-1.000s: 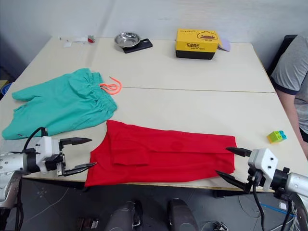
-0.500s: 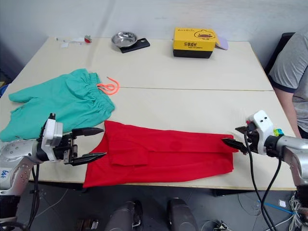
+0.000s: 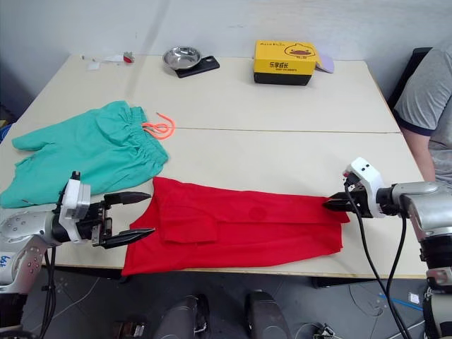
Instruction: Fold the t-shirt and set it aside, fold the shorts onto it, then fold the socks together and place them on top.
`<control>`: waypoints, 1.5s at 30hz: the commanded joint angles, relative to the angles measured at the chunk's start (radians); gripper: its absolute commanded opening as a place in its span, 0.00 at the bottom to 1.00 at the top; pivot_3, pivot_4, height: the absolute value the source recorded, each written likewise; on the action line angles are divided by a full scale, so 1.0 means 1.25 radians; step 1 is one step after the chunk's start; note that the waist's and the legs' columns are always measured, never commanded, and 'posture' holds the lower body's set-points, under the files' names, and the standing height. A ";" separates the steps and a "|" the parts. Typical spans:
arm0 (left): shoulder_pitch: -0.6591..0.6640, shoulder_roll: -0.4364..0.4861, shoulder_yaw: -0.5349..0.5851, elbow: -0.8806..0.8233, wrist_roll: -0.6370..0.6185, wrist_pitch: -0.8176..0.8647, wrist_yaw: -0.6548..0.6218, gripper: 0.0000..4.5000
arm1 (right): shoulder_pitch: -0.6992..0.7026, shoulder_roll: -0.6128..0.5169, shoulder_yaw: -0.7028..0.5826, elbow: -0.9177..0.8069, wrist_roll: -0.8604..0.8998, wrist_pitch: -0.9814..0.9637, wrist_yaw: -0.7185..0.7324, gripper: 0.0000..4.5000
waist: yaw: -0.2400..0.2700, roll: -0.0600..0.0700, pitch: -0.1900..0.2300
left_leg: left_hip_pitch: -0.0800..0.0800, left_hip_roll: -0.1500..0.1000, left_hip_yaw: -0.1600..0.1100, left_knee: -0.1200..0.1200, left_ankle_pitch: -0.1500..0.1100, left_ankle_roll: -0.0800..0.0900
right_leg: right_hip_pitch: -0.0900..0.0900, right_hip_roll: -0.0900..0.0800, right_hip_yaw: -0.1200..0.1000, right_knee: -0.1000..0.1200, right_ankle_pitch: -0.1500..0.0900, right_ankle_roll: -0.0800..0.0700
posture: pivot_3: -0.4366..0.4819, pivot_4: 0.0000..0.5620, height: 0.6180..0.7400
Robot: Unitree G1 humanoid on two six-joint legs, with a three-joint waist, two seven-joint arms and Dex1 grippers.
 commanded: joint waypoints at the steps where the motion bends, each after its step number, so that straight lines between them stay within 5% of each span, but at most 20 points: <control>1: 0.000 -0.008 0.028 -0.008 -0.004 -0.021 0.009 1.00 | -0.039 -0.027 0.014 0.006 -0.027 -0.014 0.035 0.00 | -0.002 0.000 0.000 | 0.000 0.000 0.000 0.000 0.000 0.000 | 0.000 0.000 0.000 0.000 0.000 0.000 | 0.48 0.27 1.00; 15: -0.074 -0.080 0.025 0.084 0.063 -0.117 0.101 1.00 | -0.338 0.137 0.076 0.413 -0.282 -0.502 -0.174 0.00 | -0.004 0.002 0.002 | 0.000 0.000 0.002 0.002 0.002 -0.004 | -0.001 0.001 0.001 0.001 0.000 0.000 | 0.48 0.27 1.00; 20: -0.088 -0.081 0.004 0.112 0.087 -0.130 0.094 1.00 | -0.367 0.162 0.036 0.491 -0.257 -0.533 -0.130 0.00 | -0.005 0.002 0.002 | 0.000 0.000 0.002 0.001 0.003 -0.005 | -0.001 0.001 0.001 0.001 0.000 0.001 | 0.48 0.27 1.00; 21: -0.098 -0.077 -0.002 0.126 0.092 -0.123 0.093 1.00 | -0.364 0.155 0.027 0.483 -0.253 -0.538 -0.127 0.10 | -0.004 0.002 0.002 | 0.000 0.000 0.002 0.001 0.003 -0.005 | -0.001 0.001 0.001 0.001 0.000 0.001 | 0.48 0.27 1.00; 25: -0.168 -0.067 -0.018 0.190 0.088 -0.082 0.079 1.00 | -0.326 0.109 -0.033 0.376 -0.202 -0.423 -0.092 0.36 | 0.001 0.003 0.002 | -0.001 0.000 0.002 0.002 0.003 -0.005 | -0.001 0.001 0.001 0.001 0.000 0.001 | 0.48 0.27 1.00; 28: -0.235 -0.048 -0.055 0.264 0.120 -0.074 0.035 1.00 | -0.241 0.061 -0.118 0.173 -0.070 -0.105 -0.029 0.61 | 0.010 0.003 0.002 | -0.001 0.000 0.001 0.002 0.003 -0.005 | -0.001 0.001 0.000 0.001 0.000 0.001 | 0.48 0.27 1.00; 33: -0.398 -0.067 -0.141 0.446 0.215 -0.151 -0.009 1.00 | -0.064 -0.004 -0.266 -0.119 0.070 0.316 -0.101 0.99 | 0.015 0.002 0.002 | -0.002 0.000 0.000 0.002 0.003 -0.005 | -0.001 0.001 0.000 0.002 0.000 0.001 | 0.48 0.27 1.00; 38: -0.534 -0.108 -0.231 0.589 0.290 -0.165 -0.061 1.00 | 0.078 0.014 -0.393 -0.306 0.126 0.580 -0.207 0.99 | 0.017 0.002 0.002 | -0.002 0.000 0.001 0.002 0.003 -0.005 | -0.002 0.000 0.000 0.002 0.000 0.001 | 0.48 0.27 1.00; 45: -0.652 -0.158 -0.297 0.775 0.393 -0.260 -0.069 1.00 | 0.170 0.185 -0.480 -0.468 0.139 0.683 -0.352 0.99 | 0.009 0.002 0.001 | -0.013 0.000 0.002 0.005 0.005 -0.006 | -0.014 0.002 0.002 0.009 0.000 0.002 | 0.48 0.27 1.00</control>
